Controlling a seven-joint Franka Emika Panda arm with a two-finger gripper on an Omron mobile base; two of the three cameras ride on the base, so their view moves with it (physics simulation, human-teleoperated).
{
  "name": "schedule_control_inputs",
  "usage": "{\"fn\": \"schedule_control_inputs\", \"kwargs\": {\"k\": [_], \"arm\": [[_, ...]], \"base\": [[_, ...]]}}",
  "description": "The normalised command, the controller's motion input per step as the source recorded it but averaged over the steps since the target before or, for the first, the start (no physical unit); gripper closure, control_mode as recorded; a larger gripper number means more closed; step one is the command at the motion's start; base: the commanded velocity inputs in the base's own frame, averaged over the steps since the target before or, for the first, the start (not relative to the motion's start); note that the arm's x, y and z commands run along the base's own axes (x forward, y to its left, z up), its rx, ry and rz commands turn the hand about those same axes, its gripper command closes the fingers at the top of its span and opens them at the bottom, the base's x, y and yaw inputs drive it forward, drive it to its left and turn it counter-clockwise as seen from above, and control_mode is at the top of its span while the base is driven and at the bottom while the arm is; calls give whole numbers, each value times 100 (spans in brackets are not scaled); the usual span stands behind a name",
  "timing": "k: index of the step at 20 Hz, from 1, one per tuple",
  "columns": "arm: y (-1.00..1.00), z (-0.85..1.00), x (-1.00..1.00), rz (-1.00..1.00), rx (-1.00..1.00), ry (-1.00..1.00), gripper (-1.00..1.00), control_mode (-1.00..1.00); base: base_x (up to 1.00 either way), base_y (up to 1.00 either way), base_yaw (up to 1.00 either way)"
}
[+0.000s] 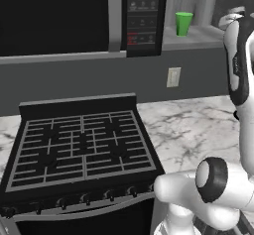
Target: Take the cinnamon bottle from the cabinet and place it on the dining table, next to the plate with the cupcake. Then take the chocolate from the dining counter and place it on the cupcake plate.
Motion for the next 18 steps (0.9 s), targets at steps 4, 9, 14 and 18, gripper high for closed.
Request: {"fn": "schedule_control_inputs", "kwargs": {"k": [4,9,14,18], "arm": [[32,-58,-100,27,0,0,100,-100],[24,-61,-96,23,0,0,100,-100],[20,-62,-99,22,0,0,100,-100],[28,-59,-99,21,0,1,100,-100]], "base": [[0,0,0],[0,0,0],[0,0,0],[0,0,0]]}}
